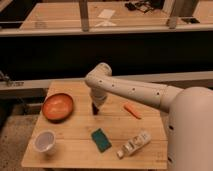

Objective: Knock the eraser over

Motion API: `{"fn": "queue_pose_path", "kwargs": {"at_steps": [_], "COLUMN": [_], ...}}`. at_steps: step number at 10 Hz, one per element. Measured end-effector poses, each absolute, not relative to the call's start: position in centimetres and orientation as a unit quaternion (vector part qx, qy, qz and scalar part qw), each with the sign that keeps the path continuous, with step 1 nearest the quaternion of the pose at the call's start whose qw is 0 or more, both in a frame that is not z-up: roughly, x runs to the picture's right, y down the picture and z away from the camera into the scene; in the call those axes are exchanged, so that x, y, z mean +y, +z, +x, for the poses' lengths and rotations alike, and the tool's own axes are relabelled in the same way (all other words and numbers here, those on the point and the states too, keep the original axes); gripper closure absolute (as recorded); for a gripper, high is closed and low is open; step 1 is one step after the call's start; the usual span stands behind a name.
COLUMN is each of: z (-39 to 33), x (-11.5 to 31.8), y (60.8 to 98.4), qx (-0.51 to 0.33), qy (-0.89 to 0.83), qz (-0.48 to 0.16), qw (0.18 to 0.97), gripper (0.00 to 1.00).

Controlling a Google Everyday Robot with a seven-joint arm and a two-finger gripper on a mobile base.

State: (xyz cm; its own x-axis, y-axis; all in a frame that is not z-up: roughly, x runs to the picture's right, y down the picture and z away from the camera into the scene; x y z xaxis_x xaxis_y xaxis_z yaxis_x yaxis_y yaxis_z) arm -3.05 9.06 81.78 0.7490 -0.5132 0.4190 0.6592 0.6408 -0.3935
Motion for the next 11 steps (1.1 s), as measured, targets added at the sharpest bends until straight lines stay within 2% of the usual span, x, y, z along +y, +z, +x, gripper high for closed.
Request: {"fn": "queue_pose_path", "kwargs": {"at_steps": [11], "z": [-3.42], "x": [9.06], "y": [81.85], "qx": [-0.140], "qy": [-0.346], "qz": [-0.266], "qw": [0.889], "gripper": [0.95]}}
